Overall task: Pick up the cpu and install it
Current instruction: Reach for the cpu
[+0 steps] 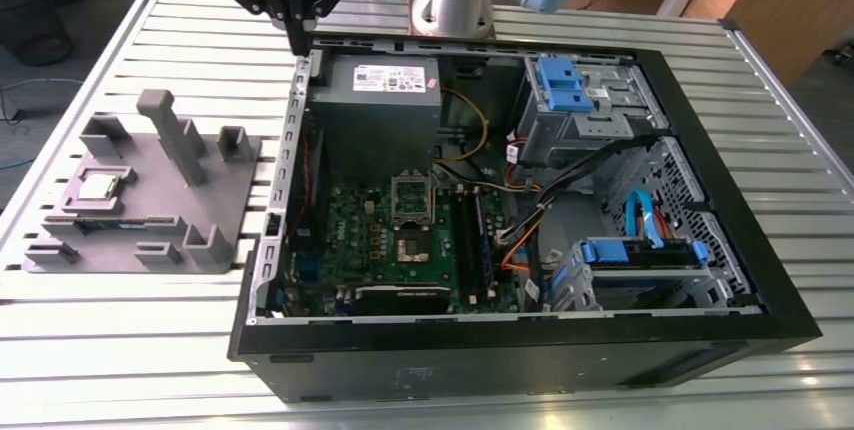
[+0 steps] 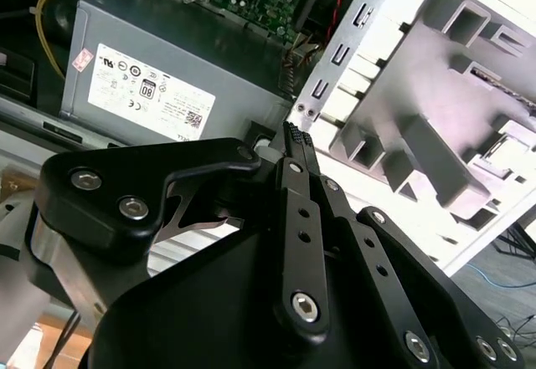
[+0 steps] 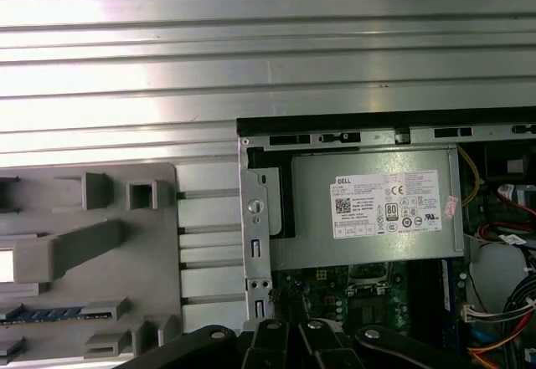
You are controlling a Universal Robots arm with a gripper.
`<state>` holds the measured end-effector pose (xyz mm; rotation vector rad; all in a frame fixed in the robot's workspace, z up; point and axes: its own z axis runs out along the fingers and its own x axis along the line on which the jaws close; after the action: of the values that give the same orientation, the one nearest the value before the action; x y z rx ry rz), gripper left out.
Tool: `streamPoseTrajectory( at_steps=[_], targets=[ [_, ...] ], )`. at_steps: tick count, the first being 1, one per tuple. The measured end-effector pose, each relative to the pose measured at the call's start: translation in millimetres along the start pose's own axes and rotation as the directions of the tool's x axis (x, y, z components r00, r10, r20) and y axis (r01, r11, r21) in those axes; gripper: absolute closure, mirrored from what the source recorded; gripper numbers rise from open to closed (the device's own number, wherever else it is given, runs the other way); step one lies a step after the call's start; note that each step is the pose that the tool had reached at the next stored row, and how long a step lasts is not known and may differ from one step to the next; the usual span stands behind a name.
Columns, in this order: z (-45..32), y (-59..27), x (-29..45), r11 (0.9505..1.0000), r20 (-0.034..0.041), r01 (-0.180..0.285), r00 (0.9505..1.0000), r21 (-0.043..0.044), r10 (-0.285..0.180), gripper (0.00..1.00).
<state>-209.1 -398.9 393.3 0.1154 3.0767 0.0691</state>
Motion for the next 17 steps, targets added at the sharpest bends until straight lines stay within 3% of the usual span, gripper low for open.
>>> streamPoseTrajectory(
  at_steps=[17],
  targets=[
    [-1.4,-1.6,21.2,1.0,0.0156,0.001,0.9999,-0.0012,-0.001,0.89]
  ],
)
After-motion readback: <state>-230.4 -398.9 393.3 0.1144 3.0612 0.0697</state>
